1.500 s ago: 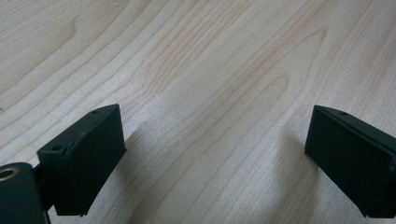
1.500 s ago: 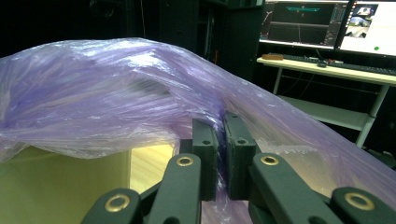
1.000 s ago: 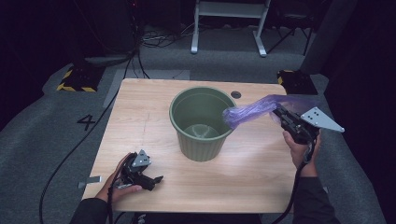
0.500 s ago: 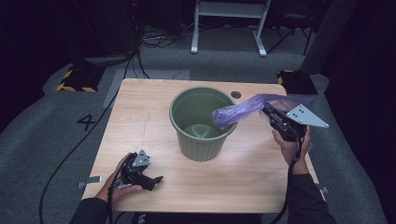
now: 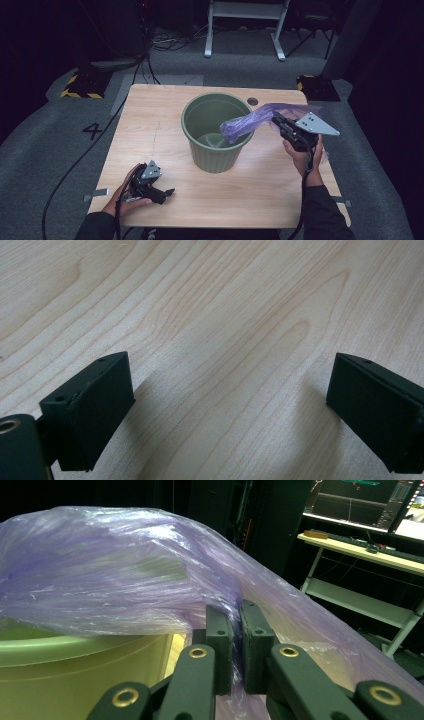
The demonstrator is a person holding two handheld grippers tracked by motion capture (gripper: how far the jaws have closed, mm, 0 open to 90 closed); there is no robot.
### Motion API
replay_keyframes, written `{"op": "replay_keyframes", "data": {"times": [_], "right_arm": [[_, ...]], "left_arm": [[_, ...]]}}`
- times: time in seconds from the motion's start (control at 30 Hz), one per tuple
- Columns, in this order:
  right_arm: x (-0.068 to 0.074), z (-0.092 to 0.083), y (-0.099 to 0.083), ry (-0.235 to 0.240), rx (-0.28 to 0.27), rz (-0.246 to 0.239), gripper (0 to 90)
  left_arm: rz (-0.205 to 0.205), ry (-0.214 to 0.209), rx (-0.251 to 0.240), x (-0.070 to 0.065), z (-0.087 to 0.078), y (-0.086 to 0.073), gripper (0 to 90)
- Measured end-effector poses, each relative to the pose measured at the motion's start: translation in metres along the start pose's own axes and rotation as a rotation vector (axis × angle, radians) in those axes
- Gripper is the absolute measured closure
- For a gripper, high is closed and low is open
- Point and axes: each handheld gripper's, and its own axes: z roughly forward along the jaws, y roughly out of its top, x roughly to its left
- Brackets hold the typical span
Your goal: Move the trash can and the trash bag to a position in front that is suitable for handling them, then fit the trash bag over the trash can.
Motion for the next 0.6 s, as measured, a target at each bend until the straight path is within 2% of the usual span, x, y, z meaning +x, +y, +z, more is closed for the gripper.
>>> {"op": "replay_keyframes", "data": {"times": [0.27, 0.6], "right_arm": [[0.007, 0.007, 0.001, 0.015, 0.017, -0.028, 85.9], [0.018, 0.013, 0.005, 0.011, 0.047, -0.088, 84.5]], "left_arm": [[0.000, 0.001, 0.000, 0.000, 0.000, 0.000, 4.5], [0.007, -0.012, 0.006, 0.002, 0.000, 0.001, 4.8]]}}
